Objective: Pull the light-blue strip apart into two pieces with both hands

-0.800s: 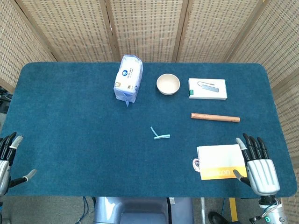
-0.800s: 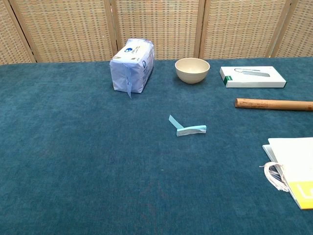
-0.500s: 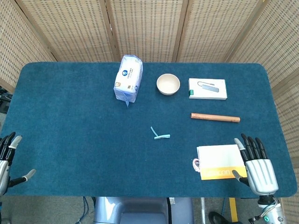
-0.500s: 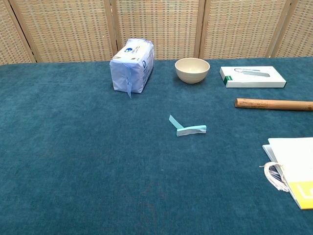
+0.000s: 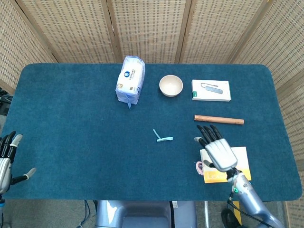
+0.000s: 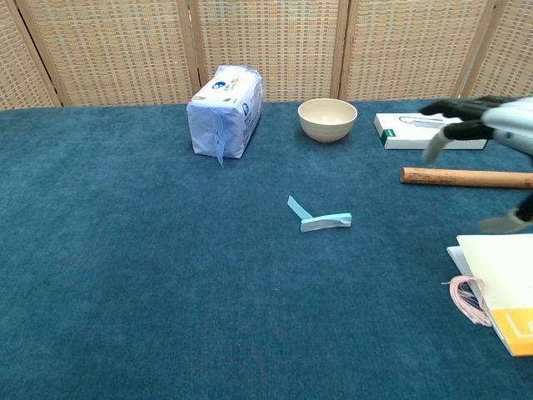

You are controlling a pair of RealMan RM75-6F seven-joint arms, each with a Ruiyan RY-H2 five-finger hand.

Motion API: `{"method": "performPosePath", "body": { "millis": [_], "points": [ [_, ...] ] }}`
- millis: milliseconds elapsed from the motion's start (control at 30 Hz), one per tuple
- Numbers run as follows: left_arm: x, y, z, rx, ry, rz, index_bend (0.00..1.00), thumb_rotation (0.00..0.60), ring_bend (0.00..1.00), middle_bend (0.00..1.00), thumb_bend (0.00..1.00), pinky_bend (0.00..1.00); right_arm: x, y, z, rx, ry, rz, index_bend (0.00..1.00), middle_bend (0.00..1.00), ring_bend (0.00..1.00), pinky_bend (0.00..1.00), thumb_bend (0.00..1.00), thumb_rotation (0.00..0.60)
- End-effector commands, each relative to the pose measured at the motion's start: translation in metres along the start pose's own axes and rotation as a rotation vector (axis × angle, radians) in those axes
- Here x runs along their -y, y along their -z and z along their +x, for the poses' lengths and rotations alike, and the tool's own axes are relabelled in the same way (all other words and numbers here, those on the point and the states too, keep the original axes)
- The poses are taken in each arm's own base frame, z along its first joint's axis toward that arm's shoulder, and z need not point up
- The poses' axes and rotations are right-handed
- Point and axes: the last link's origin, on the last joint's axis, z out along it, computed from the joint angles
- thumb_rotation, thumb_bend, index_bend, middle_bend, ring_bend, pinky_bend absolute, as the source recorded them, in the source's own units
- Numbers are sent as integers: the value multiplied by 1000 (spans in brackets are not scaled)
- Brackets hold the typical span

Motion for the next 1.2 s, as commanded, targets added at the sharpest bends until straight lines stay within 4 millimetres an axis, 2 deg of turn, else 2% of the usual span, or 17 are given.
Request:
{"method": "performPosePath", "body": {
  "millis": [33,100,200,433,767,1033,1200],
  "points": [
    [1,-6,-4,14,-9,15,0,600,0,0,0,0,15,-62,-5,24,23,37,379,0,0,0,61,600],
    [1,-9,-6,22,-12,26,0,600,0,0,0,0,19,-82,-12,37,29,33,389,0,0,0,148,600],
    [3,-12,-7,28,-14,38,0,600,0,0,0,0,24,-99,-17,48,22,26,389,0,0,0,237,600],
    [3,-17,-11,58,-5,50,0,600,0,0,0,0,39,-124,-29,75,38,16,389,0,0,0,260,600],
    [4,-19,-12,65,-2,57,0,600,0,0,0,0,52,-127,-53,113,48,16,400,0,0,0,260,600],
    [4,-20,-11,65,2,58,0,600,0,0,0,0,55,-130,-65,129,36,2,444,0,0,0,363,600],
    [5,-20,-12,68,1,59,0,600,0,0,0,0,56,-132,-69,139,29,-4,447,0,0,0,363,600]
  ]
}}
